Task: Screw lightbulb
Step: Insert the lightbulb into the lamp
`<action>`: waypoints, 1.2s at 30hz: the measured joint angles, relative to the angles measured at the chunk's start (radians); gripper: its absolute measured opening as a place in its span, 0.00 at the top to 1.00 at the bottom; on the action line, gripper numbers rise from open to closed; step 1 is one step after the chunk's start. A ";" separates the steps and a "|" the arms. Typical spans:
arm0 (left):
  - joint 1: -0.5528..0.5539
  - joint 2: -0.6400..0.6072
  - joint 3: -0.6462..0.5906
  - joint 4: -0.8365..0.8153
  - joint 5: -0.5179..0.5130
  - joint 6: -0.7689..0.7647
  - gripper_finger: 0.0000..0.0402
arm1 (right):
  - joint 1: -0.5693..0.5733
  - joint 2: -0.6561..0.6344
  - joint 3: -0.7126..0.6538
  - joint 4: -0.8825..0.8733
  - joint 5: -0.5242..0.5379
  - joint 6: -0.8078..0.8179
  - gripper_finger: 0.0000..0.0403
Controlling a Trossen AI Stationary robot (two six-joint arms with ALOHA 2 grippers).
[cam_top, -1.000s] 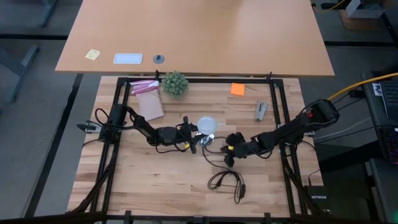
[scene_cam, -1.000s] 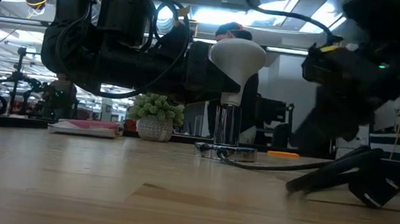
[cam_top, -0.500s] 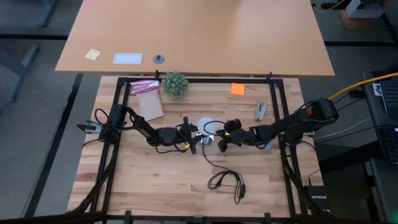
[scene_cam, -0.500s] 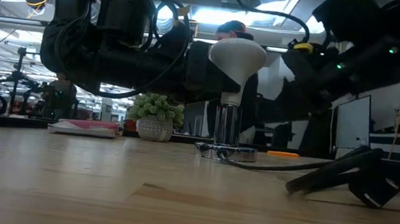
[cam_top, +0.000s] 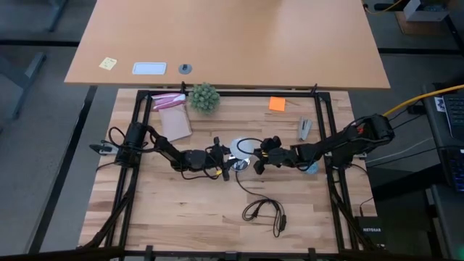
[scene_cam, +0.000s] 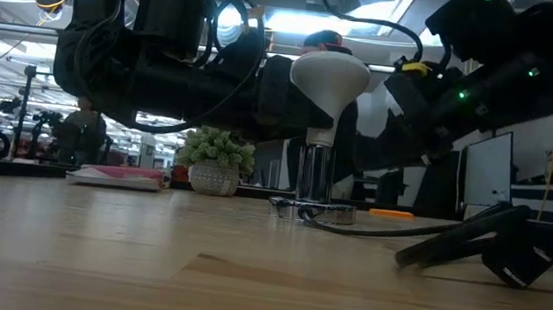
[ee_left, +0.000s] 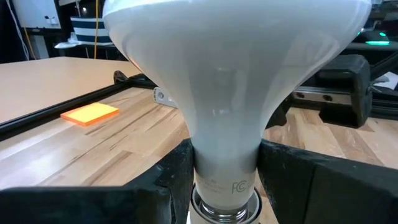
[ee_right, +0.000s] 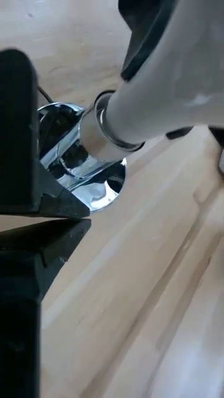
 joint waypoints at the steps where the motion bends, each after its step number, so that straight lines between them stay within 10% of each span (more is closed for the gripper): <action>1: 0.000 0.000 0.000 0.000 -0.002 0.000 0.64 | 0.000 0.000 0.000 0.015 0.000 -0.024 0.95; 36: -0.046 0.003 -0.002 -0.009 -0.116 -0.032 0.64 | -0.058 0.118 0.009 0.065 -0.058 -0.181 0.95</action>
